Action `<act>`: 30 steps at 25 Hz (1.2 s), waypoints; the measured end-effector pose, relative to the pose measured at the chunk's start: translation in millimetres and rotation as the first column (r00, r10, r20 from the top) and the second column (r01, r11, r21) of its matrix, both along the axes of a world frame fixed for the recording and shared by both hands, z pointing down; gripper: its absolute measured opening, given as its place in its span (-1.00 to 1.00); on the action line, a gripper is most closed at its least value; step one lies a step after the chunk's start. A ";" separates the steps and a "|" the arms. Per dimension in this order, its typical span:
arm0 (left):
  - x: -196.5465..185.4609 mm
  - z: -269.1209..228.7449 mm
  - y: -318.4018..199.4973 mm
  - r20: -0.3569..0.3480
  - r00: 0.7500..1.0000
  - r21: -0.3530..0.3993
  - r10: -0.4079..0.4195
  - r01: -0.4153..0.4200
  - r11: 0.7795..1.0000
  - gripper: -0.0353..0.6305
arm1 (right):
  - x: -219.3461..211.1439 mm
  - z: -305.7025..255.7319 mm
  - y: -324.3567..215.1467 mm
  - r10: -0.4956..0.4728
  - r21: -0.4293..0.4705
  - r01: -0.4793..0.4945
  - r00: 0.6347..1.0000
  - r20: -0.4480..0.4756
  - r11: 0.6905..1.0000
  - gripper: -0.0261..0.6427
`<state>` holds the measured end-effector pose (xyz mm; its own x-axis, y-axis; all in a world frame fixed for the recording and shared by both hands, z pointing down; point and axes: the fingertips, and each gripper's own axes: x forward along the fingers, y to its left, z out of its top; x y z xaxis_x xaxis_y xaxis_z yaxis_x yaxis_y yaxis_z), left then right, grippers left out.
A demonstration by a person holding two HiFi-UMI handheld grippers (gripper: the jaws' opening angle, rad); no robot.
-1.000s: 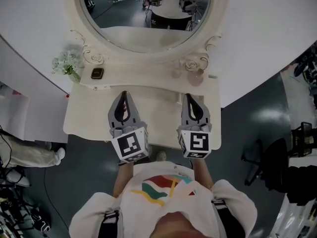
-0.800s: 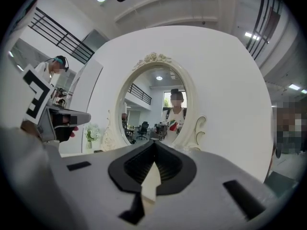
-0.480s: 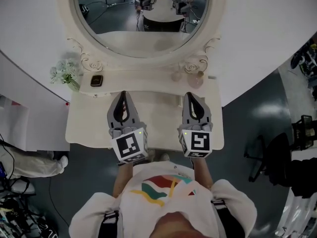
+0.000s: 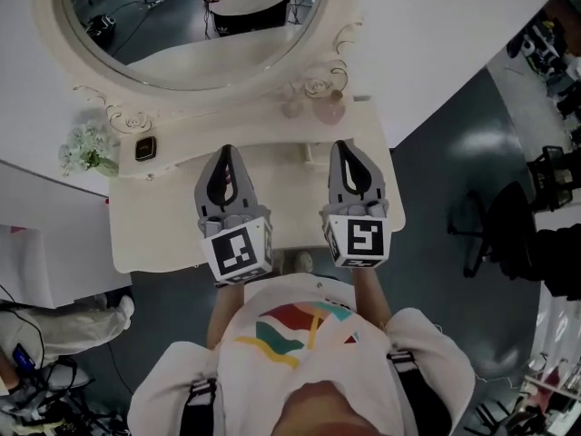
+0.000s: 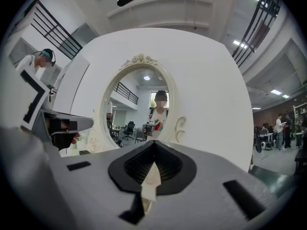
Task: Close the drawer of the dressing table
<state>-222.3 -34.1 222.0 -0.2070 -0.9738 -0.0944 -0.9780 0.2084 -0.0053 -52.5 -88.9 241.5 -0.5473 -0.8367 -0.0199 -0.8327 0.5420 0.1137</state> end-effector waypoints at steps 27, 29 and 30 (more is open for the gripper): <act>151.1 67.4 -63.6 -0.004 0.919 -0.137 0.394 -0.390 0.910 -0.87 | 104.4 38.7 4.0 0.261 -0.099 -0.263 0.965 -0.032 0.960 -0.92; 156.5 70.9 -66.3 -0.005 0.913 -0.143 0.408 -0.405 0.903 -0.87 | 107.4 42.3 3.9 0.265 -0.108 -0.267 0.964 -0.033 0.958 -0.92; 159.7 73.8 -67.7 -0.009 0.908 -0.150 0.418 -0.415 0.897 -0.85 | 109.0 44.4 4.0 0.267 -0.113 -0.269 0.963 -0.033 0.957 -0.92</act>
